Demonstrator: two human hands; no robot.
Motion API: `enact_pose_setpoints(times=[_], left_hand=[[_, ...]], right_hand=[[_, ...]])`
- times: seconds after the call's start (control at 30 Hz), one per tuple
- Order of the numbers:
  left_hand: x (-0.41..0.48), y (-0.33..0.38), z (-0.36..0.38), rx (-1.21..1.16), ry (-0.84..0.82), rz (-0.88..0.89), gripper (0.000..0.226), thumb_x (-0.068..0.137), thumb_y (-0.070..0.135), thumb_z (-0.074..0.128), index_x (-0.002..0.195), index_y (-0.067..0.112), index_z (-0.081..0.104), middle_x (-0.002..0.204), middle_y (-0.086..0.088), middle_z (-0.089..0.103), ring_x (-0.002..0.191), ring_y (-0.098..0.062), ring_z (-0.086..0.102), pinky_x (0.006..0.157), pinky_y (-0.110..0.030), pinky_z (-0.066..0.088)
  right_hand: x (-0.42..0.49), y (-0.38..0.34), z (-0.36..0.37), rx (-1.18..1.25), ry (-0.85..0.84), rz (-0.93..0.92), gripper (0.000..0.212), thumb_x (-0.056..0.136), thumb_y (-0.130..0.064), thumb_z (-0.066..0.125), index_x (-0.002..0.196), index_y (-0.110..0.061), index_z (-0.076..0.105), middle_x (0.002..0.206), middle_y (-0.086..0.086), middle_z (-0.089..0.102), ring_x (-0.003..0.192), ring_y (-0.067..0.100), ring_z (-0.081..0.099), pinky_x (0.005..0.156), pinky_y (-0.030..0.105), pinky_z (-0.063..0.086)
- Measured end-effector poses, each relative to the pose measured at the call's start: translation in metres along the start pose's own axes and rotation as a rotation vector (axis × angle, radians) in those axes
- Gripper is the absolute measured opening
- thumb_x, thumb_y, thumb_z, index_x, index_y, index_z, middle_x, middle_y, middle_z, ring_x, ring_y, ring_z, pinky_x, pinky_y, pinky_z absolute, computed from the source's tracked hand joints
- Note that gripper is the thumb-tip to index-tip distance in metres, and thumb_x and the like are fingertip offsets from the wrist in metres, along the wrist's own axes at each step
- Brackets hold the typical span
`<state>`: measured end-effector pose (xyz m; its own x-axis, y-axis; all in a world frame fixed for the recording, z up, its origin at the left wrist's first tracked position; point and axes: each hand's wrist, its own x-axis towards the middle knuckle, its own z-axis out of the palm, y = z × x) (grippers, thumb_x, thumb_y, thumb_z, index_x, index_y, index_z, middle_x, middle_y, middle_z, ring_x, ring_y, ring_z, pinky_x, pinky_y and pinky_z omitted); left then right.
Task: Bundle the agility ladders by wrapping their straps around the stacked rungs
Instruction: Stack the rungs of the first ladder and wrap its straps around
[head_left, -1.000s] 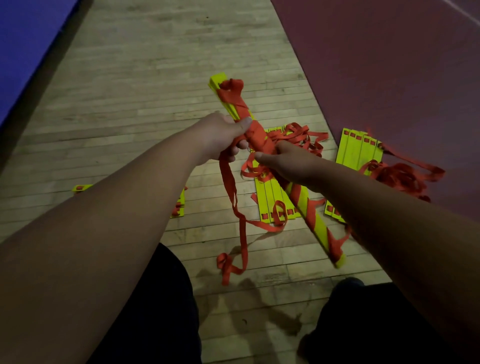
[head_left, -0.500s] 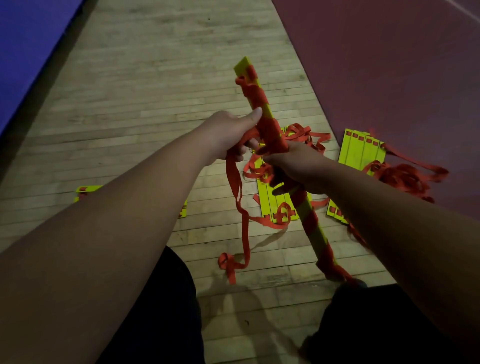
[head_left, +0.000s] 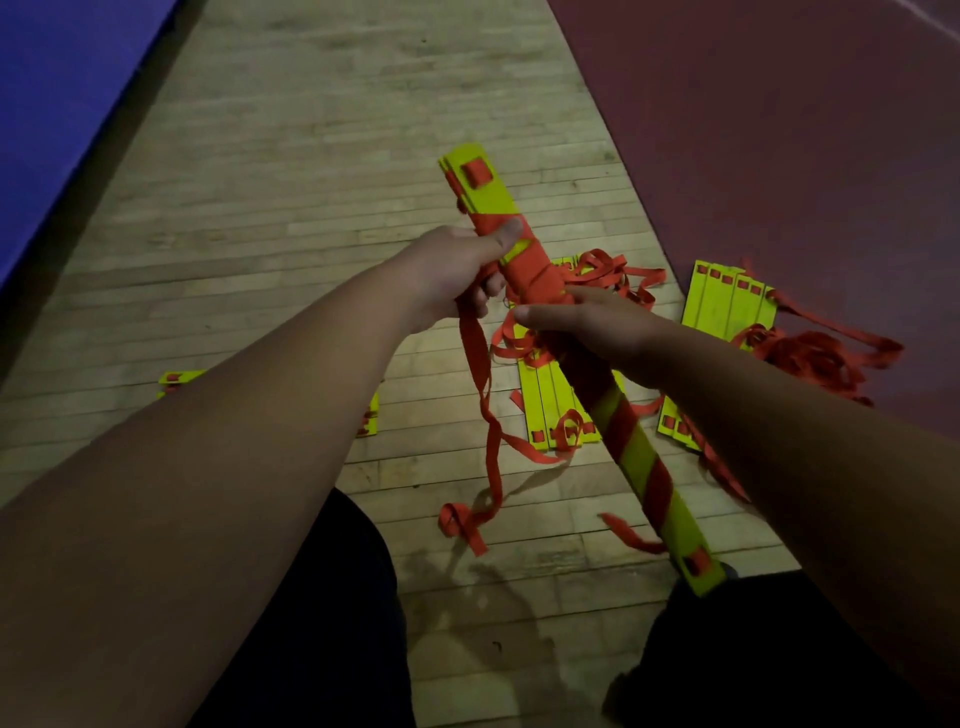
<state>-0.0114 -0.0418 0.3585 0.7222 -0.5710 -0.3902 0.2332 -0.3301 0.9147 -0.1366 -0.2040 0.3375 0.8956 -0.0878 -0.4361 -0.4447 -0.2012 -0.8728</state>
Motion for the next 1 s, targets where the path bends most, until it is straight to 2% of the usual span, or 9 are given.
enact_pose_setpoints(times=[0.13,0.2,0.4,0.5,0.6,0.7,0.77,0.9,1.0], left_hand=[[0.000,0.002,0.003,-0.046,-0.024,0.028,0.040,0.106,0.053,0.064,0.086,0.019,0.057,0.061,0.001,0.052,0.047,-0.010,0.040,0.057,-0.028,0.044],[0.001,0.001,0.004,-0.008,-0.012,0.043,0.041,0.104,0.054,0.065,0.088,0.017,0.062,0.062,0.001,0.056,0.048,-0.010,0.043,0.056,-0.028,0.046],[0.004,-0.001,0.005,-0.008,0.034,0.010,0.045,0.101,0.053,0.071,0.107,0.008,0.074,0.069,0.002,0.064,0.052,-0.009,0.050,0.057,-0.029,0.054],[0.004,0.001,0.006,-0.024,0.014,-0.023,0.048,0.101,0.056,0.070,0.108,0.009,0.076,0.075,-0.002,0.067,0.055,-0.011,0.053,0.060,-0.030,0.057],[0.005,-0.002,0.006,0.019,0.024,-0.024,0.045,0.102,0.055,0.069,0.102,0.011,0.076,0.075,-0.002,0.069,0.055,-0.011,0.054,0.061,-0.031,0.057],[0.007,-0.005,0.004,0.048,0.065,-0.009,0.038,0.107,0.046,0.066,0.098,0.009,0.074,0.070,0.001,0.069,0.053,-0.009,0.054,0.058,-0.030,0.057],[0.007,-0.004,0.004,0.044,0.058,-0.003,0.034,0.110,0.038,0.064,0.097,0.008,0.071,0.067,0.002,0.067,0.051,-0.008,0.052,0.055,-0.028,0.055],[0.005,0.001,0.001,-0.044,0.014,0.012,0.027,0.112,0.033,0.060,0.095,0.013,0.065,0.065,0.002,0.061,0.049,-0.007,0.048,0.053,-0.024,0.053],[0.005,0.001,0.000,-0.068,-0.005,0.019,0.028,0.113,0.032,0.059,0.093,0.014,0.063,0.065,0.002,0.061,0.050,-0.007,0.049,0.054,-0.025,0.053]], right_hand=[[-0.005,-0.007,-0.005,0.111,-0.172,0.040,0.037,0.105,-0.037,0.065,0.128,-0.009,0.067,0.107,0.009,0.081,0.087,0.024,0.075,0.077,0.037,0.057],[-0.006,-0.005,-0.004,0.191,-0.211,0.073,0.031,0.107,-0.033,0.065,0.127,-0.010,0.068,0.093,0.009,0.075,0.078,0.027,0.072,0.073,0.040,0.058],[0.006,0.007,0.002,-0.032,0.004,0.063,0.026,0.107,-0.043,0.062,0.100,-0.017,0.063,0.081,0.005,0.054,0.070,0.020,0.050,0.067,0.038,0.043],[0.007,0.005,0.002,-0.077,-0.031,0.123,0.060,0.105,-0.068,0.048,0.129,-0.014,0.060,0.089,0.001,0.048,0.077,0.018,0.046,0.073,0.035,0.040],[0.012,0.008,0.009,-0.067,-0.049,0.129,0.083,0.105,-0.076,0.033,0.163,-0.018,0.038,0.090,-0.009,0.040,0.077,0.014,0.042,0.072,0.032,0.041],[0.014,0.010,0.013,-0.104,-0.073,0.105,0.076,0.100,-0.079,0.044,0.135,-0.012,0.053,0.094,0.004,0.054,0.085,0.019,0.053,0.081,0.036,0.046],[0.016,0.011,0.009,-0.129,-0.031,0.101,0.084,0.093,-0.079,0.058,0.130,-0.003,0.062,0.099,0.011,0.063,0.094,0.025,0.061,0.083,0.040,0.046],[0.011,0.007,0.001,-0.031,0.005,0.087,0.069,0.084,-0.072,0.078,0.122,-0.016,0.068,0.101,0.011,0.074,0.094,0.020,0.069,0.088,0.040,0.051],[0.003,-0.001,-0.002,-0.017,-0.042,0.061,0.052,0.095,-0.057,0.073,0.119,-0.011,0.070,0.100,0.009,0.081,0.079,0.015,0.067,0.078,0.035,0.049]])
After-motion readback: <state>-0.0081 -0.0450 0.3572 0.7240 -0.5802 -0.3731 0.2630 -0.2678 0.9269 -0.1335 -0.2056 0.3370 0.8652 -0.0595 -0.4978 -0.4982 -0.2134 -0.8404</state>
